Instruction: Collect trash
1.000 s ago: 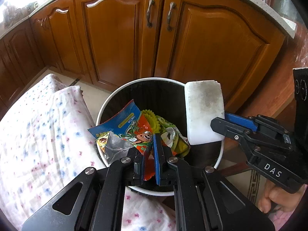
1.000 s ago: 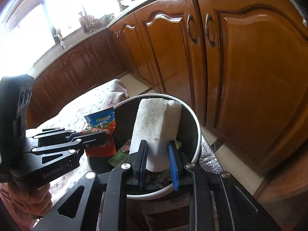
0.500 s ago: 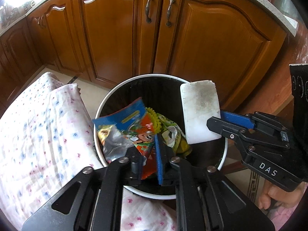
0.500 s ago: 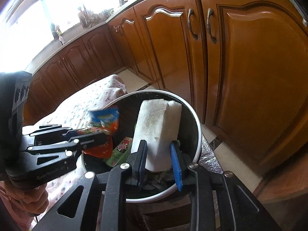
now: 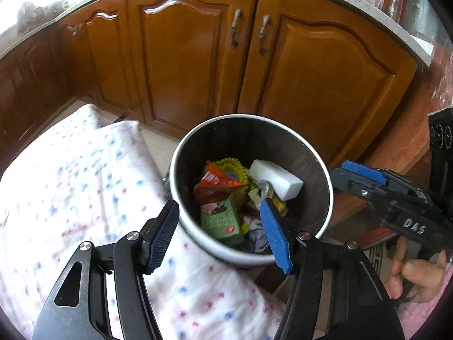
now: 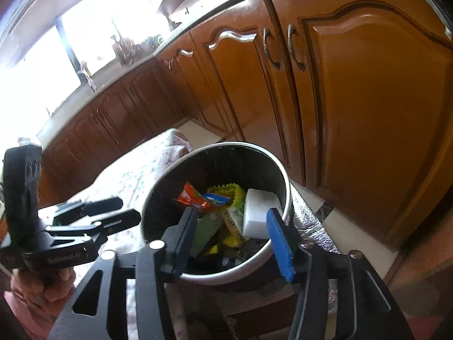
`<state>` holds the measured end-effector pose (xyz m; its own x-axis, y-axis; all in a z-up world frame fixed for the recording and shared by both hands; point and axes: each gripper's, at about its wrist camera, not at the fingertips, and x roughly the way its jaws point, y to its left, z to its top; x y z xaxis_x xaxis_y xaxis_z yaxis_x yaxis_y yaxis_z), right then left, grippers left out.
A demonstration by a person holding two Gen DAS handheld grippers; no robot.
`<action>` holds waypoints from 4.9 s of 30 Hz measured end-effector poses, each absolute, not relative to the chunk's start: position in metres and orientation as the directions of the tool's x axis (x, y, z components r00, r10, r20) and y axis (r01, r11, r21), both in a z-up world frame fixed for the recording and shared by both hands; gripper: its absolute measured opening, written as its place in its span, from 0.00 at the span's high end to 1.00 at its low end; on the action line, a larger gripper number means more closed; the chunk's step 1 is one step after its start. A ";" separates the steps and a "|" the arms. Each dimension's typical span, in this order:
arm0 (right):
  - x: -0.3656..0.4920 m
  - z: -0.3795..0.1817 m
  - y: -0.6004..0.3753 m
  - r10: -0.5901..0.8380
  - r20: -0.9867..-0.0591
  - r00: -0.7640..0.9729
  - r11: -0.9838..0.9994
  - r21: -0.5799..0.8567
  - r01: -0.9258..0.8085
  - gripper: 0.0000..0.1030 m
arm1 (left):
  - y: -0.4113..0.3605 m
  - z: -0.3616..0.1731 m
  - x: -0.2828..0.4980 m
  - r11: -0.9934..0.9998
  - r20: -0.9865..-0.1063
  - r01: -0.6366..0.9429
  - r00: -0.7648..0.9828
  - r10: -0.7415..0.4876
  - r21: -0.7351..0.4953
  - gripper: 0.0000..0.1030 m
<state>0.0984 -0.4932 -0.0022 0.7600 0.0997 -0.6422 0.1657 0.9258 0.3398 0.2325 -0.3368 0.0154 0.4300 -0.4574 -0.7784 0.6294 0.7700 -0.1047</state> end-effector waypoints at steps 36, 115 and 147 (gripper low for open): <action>-0.049 0.028 -0.320 -0.107 -0.260 0.960 0.978 0.145 0.148 0.00 | -0.122 0.040 0.054 0.952 -0.383 0.290 0.872 -0.304 -0.097 0.00; -0.063 -0.001 -0.290 -0.028 -0.290 0.957 0.985 0.157 0.077 0.00 | -0.100 0.013 0.005 0.976 -0.369 0.216 0.909 -0.195 0.015 0.00; -0.059 0.000 -0.292 -0.011 -0.299 0.954 0.985 0.161 0.061 0.00 | -0.090 0.009 0.014 0.970 -0.380 0.241 0.899 -0.218 0.014 0.00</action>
<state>-0.0592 -0.2919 -0.0003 0.9542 -0.0106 -0.2989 0.0612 0.9851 0.1606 0.0143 -0.0897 0.0086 0.8990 -0.2181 -0.3797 0.2413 0.9704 0.0139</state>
